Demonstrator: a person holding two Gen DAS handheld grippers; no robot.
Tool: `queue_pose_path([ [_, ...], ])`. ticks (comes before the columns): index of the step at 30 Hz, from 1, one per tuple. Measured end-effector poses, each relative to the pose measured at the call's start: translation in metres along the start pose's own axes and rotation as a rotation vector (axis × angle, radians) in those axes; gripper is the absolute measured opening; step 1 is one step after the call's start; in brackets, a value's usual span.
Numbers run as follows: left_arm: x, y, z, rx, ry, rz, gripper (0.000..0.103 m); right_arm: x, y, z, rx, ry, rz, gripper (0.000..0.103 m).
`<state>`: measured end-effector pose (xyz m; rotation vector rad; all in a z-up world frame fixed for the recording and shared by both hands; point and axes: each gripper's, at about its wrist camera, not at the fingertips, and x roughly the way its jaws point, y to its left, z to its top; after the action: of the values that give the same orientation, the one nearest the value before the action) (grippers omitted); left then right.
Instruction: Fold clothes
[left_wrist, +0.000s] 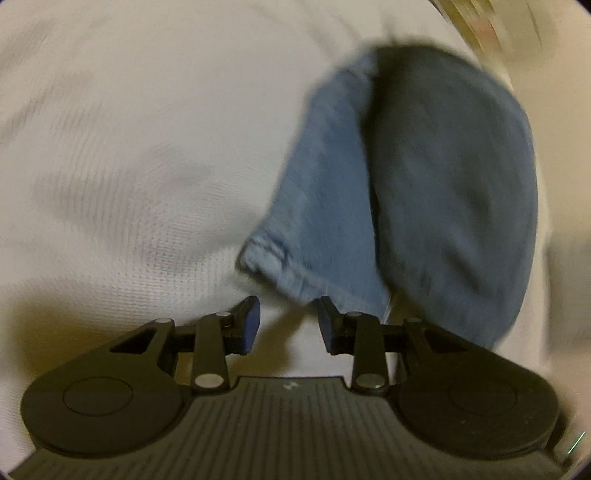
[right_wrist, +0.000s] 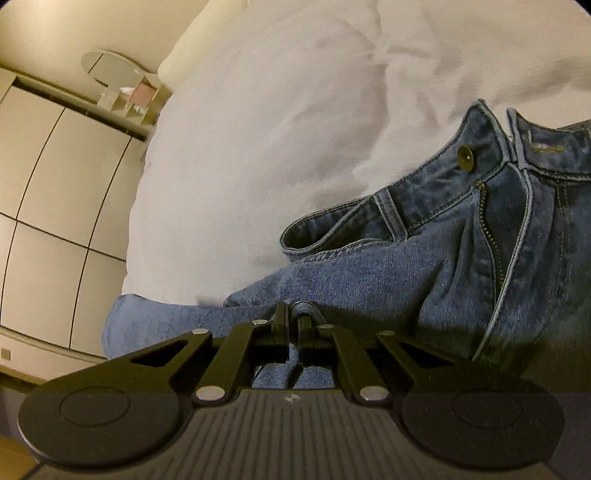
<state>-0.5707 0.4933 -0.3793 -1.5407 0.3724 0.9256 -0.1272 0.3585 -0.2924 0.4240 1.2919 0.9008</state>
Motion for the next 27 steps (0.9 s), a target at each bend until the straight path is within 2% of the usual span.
queue_pose_path([
  [3,0.008,0.008,0.003,-0.113,-0.033,-0.049,0.028,-0.001,-0.001,0.001,-0.008,0.012,0.002,0.003],
  [4,0.008,0.008,0.002,-0.125,-0.041,-0.052,0.025,-0.002,-0.001,0.000,-0.013,0.014,0.002,0.003],
  [5,0.009,0.008,0.001,-0.136,-0.050,-0.056,0.014,-0.003,-0.001,-0.001,-0.021,0.016,0.001,0.003],
  [6,0.006,0.007,0.000,-0.133,-0.061,-0.060,0.013,-0.003,0.000,-0.002,-0.026,0.018,-0.001,0.003],
  [8,-0.011,0.000,-0.002,-0.075,-0.097,-0.055,0.001,-0.005,0.001,-0.001,-0.054,0.039,0.008,0.004],
  [10,-0.041,-0.011,-0.005,0.024,-0.153,-0.023,0.001,-0.007,0.007,-0.001,-0.080,0.048,0.002,0.007],
  [13,-0.108,-0.006,0.003,0.103,-0.250,0.031,0.001,-0.014,0.023,-0.004,-0.164,0.076,0.011,0.009],
  [16,-0.202,0.008,0.021,0.163,-0.380,0.152,0.001,-0.026,0.050,-0.016,-0.277,0.146,0.072,0.009],
  [19,-0.294,0.028,0.049,0.189,-0.523,0.373,0.000,-0.034,0.079,-0.043,-0.394,0.269,0.153,0.015],
  [20,-0.323,0.036,0.059,0.187,-0.565,0.453,0.001,-0.034,0.087,-0.057,-0.430,0.325,0.175,0.023],
  [21,-0.351,0.044,0.069,0.184,-0.608,0.534,0.001,-0.032,0.095,-0.074,-0.468,0.399,0.191,0.038],
  [23,-0.371,0.064,0.073,0.143,-0.593,0.635,0.002,-0.025,0.102,-0.121,-0.549,0.575,0.192,0.051],
  [24,-0.376,0.074,0.073,0.118,-0.574,0.678,0.005,-0.023,0.103,-0.145,-0.587,0.649,0.160,0.055],
  [25,-0.382,0.084,0.073,0.094,-0.555,0.722,0.008,-0.021,0.100,-0.166,-0.609,0.715,0.123,0.055],
  [26,-0.380,0.096,0.069,0.068,-0.524,0.725,0.023,-0.020,0.095,-0.186,-0.623,0.781,0.088,0.055],
  [27,-0.374,0.108,0.062,0.042,-0.486,0.705,0.029,-0.020,0.090,-0.203,-0.625,0.828,0.055,0.056],
])
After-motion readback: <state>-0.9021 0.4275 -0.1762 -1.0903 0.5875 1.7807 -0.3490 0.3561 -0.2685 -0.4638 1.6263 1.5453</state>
